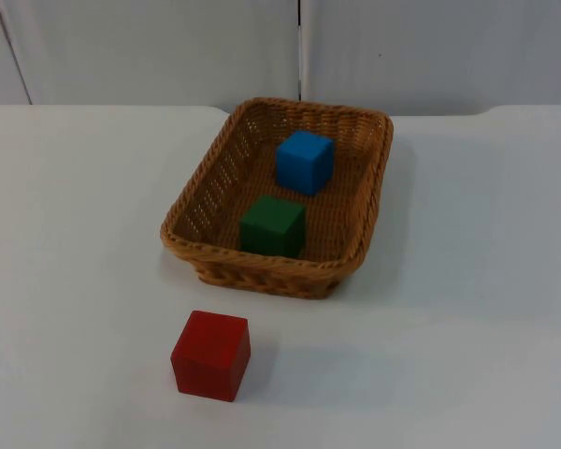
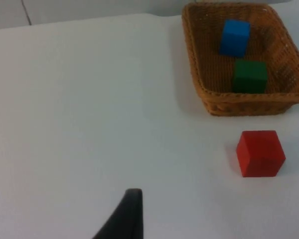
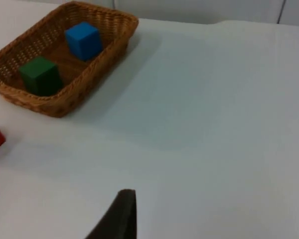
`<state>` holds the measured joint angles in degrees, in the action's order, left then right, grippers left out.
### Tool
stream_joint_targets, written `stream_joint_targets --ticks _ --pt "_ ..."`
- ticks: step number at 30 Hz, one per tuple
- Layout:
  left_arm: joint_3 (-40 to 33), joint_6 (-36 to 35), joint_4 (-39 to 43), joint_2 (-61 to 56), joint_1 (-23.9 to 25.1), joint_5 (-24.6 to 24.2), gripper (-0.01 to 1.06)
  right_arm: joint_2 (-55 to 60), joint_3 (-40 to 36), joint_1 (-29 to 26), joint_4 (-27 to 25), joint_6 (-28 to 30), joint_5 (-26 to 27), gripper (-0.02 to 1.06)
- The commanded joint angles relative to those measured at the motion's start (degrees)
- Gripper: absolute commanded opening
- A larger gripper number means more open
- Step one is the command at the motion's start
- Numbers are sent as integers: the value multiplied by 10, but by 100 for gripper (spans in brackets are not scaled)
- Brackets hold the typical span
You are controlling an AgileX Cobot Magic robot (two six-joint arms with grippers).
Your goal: Pick up one cube with each hand and place exactly two cubes into the same basket, leaving the remaining cube outside.
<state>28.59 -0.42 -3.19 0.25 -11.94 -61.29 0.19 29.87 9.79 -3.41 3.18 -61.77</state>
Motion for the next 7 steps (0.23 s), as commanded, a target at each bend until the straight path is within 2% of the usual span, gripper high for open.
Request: stream_joint_targets --ticks 1,7 --pt "-2 -4 -4 -2 21 -1 105 -2 -3 -13 -2 3 0 105" --pt "-2 -4 -4 -2 68 -1 105 -2 -3 -29 -2 3 0 105"
